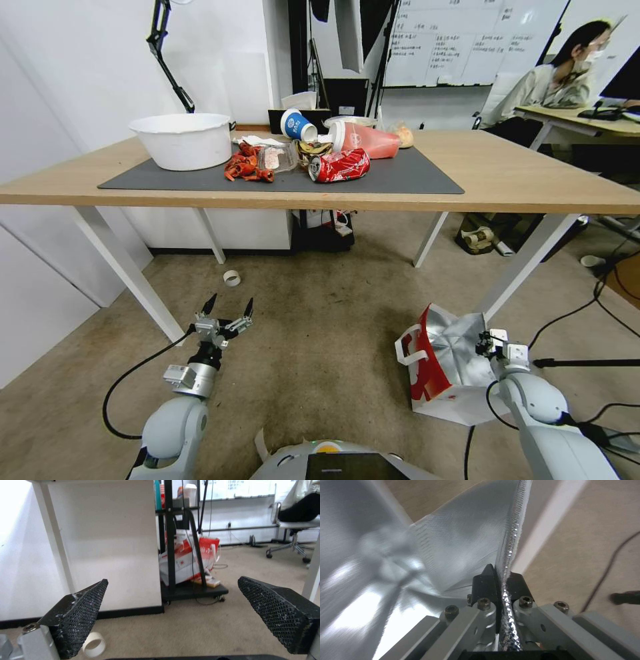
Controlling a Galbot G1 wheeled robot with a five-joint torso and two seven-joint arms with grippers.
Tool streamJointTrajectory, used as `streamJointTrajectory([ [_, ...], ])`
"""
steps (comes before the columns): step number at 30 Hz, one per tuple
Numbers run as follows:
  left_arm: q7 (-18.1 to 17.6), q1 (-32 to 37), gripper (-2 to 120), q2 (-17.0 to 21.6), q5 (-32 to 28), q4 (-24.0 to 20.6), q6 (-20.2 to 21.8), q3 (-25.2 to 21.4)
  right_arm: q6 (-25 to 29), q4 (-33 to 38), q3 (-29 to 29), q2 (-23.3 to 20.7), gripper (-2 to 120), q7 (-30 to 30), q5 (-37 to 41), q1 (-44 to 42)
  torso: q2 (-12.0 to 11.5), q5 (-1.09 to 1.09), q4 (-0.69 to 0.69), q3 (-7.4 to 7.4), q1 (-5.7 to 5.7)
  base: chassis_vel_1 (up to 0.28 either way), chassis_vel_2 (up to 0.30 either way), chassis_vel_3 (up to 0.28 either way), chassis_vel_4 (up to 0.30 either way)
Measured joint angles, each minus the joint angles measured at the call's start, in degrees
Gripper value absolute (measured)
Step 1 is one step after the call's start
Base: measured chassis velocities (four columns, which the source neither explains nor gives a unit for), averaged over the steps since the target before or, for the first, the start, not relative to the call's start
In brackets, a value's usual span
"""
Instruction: Pick up the food delivery bag from the floor and place it on the table.
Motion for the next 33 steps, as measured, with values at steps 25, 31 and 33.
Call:
streamJointTrajectory([
  [25, 1.24, -1.52, 100, -0.81, -0.78, 1.99, -1.16, -0.68, -11.38, 31.78, -2.33, -17.17, 0, 7.22, 25.44, -3.21, 0.00, -0.03, 0.03, -0.01, 0.00, 0.000, 0.000, 0.000, 0.000],
  [31, 1.23, -1.30, 100, -1.02, -0.71, 1.35, -1.35, -0.66, -12.55, 39.94, -1.76, -19.04, 0, 6.72, 30.42, -4.10, 0.01, -0.02, 0.00, 0.00, 0.00, 0.000, 0.000, 0.000, 0.000],
  [33, 1.23, -1.21, 100, -1.02, -0.70, 1.10, -1.35, -0.68, -12.62, 41.11, -1.65, -19.68, 0, 6.13, 31.00, -3.79, 0.01, -0.01, 0.01, 0.00, 0.00, 0.000, 0.000, 0.000, 0.000],
])
